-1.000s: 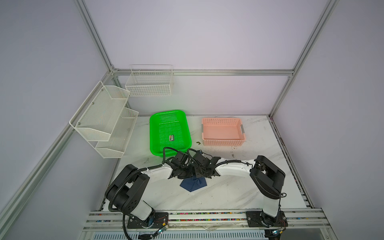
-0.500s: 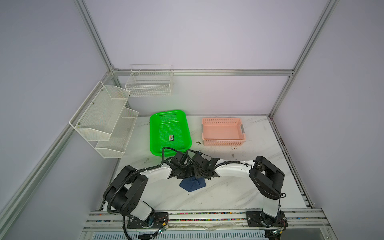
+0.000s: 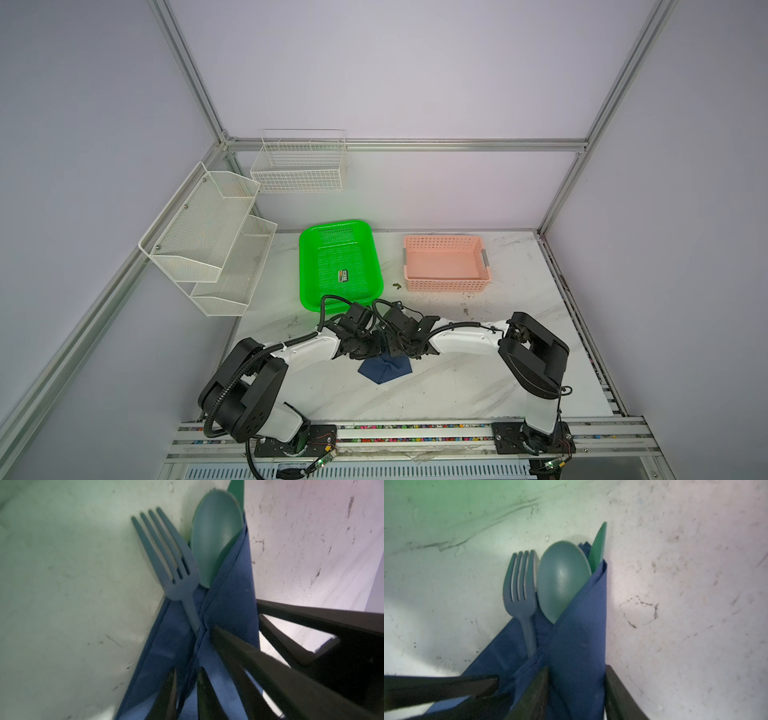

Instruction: Place the utensils on the paper napkin and roll it up

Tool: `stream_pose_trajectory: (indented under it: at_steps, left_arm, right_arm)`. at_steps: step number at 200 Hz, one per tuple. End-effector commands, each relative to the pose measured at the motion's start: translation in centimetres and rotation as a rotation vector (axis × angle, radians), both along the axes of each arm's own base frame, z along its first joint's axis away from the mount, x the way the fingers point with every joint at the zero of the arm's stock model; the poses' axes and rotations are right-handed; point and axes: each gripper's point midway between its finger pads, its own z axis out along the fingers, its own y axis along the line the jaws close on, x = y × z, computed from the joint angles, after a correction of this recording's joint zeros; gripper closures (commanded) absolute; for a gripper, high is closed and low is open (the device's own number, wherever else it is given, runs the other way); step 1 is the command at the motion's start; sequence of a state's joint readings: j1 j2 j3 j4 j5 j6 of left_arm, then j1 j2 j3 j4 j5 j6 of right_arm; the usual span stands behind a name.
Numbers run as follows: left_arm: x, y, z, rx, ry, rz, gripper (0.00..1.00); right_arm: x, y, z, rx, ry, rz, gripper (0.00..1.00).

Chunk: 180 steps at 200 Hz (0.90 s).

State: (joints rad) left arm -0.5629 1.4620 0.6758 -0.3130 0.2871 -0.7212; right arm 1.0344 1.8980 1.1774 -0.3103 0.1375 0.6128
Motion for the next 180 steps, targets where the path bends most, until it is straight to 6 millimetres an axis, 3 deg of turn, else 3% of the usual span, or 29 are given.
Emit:
stream_pose_trajectory:
  at_steps: [1,24,28,51,76,147,180]
  left_arm:
    - [-1.0,0.6,-0.4,0.005,0.037,0.000,0.77]
    - [-1.2,1.4,-0.4,0.040,0.032,0.016,0.71]
    - [-1.0,1.4,0.6,0.023,0.002,0.021,0.70]
    - [-1.0,1.6,1.5,0.017,-0.018,0.036,0.62]
    - [-1.3,1.8,1.7,0.017,-0.009,0.048,0.60]
    - [-2.8,2.0,0.7,-0.005,0.047,0.061,0.64]
    - [-3.1,1.8,0.0,-0.025,0.064,0.070,0.76]
  right_arm:
    - [-1.2,-0.9,-1.4,-0.039,0.042,0.005,0.56]
    - [-1.2,-0.9,-1.3,-0.037,0.039,0.003,0.56]
    - [-1.3,-1.0,-1.3,-0.039,0.040,0.004,0.56]
    - [-1.2,-0.9,-1.3,-0.039,0.039,0.003,0.56]
    - [-1.1,-0.9,-1.3,-0.039,0.036,0.002,0.56]
    - [-1.0,-1.0,-1.0,-0.036,0.026,-0.003,0.56]
    - [-1.0,-0.8,-1.1,-0.030,0.029,-0.002,0.56]
